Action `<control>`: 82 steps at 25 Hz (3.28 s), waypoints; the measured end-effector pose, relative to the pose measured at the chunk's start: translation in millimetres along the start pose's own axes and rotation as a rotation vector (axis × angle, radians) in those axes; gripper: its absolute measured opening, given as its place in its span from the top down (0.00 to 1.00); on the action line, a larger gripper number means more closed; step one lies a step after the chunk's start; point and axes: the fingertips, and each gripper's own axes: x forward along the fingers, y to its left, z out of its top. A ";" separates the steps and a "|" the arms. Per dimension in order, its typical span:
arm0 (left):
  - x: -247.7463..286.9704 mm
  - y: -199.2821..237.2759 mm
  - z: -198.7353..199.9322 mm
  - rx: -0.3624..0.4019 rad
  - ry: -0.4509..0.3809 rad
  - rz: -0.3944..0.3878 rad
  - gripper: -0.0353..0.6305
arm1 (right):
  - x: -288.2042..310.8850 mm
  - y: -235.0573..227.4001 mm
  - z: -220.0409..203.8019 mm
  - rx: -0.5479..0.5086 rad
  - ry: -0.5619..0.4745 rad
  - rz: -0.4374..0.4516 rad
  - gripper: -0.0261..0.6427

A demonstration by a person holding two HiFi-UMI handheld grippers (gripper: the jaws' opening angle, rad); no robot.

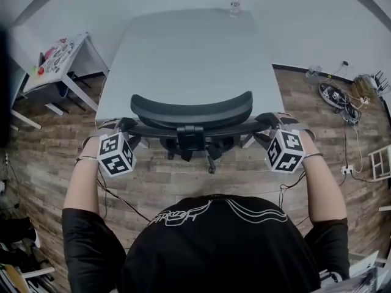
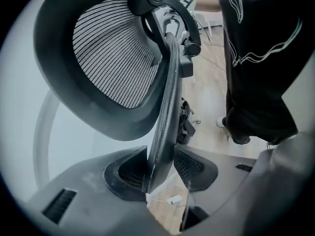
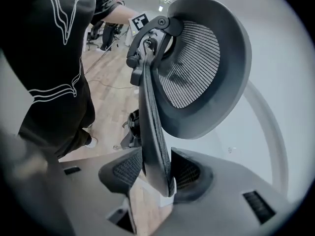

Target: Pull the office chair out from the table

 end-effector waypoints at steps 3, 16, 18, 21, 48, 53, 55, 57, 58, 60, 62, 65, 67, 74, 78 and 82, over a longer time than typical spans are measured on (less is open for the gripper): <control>-0.5 -2.0 -0.1 0.017 0.009 -0.032 0.71 | -0.8 -1.2 0.1 -0.021 -0.004 -0.015 0.67; 0.8 -1.7 0.5 0.021 0.024 -0.082 0.72 | 1.9 2.6 -1.6 -0.065 0.067 0.108 0.71; 1.2 -2.1 -0.1 0.022 0.033 -0.094 0.72 | 2.3 4.0 -1.8 -0.057 0.077 0.114 0.72; 1.5 0.0 -1.0 0.024 0.056 -0.102 0.72 | 2.8 4.6 -1.7 -0.054 0.096 0.117 0.72; -39.9 -87.0 -49.4 0.033 0.032 -0.103 0.71 | -38.4 118.7 50.2 0.042 0.168 0.062 0.71; -49.9 -98.2 -54.7 0.034 0.029 -0.095 0.71 | -41.5 122.9 54.5 0.058 0.218 0.004 0.69; -54.1 -98.5 -53.8 0.031 0.027 -0.104 0.71 | -42.5 120.2 54.3 0.062 0.233 0.014 0.69; -60.2 -100.2 -53.4 0.031 0.028 -0.113 0.71 | -46.6 120.8 56.0 0.069 0.240 0.032 0.69; -62.9 -101.6 -54.1 0.033 0.033 -0.116 0.71 | -48.5 121.9 57.4 0.071 0.243 0.040 0.69; -67.8 -104.4 -56.7 0.038 0.041 -0.123 0.71 | -52.0 124.2 60.8 0.072 0.251 0.052 0.69; -73.1 -105.8 -59.8 0.037 0.040 -0.125 0.71 | -54.8 126.3 64.8 0.075 0.254 0.061 0.69; -79.3 -112.6 -67.3 0.039 0.037 -0.115 0.71 | -58.5 136.6 74.3 0.084 0.254 0.066 0.69; -83.1 -120.8 -75.1 0.041 0.042 -0.114 0.71 | -60.8 147.3 81.4 0.093 0.265 0.076 0.69; -95.1 -133.8 -81.5 0.049 0.035 -0.102 0.71 | -69.4 160.1 89.9 0.106 0.286 0.093 0.69; -95.1 -149.4 -92.3 0.045 0.050 -0.081 0.71 | -67.9 178.2 97.8 0.116 0.308 0.089 0.69; -100.1 -155.7 -95.9 0.029 0.062 -0.061 0.71 | -76.0 187.6 102.9 0.115 0.297 0.091 0.69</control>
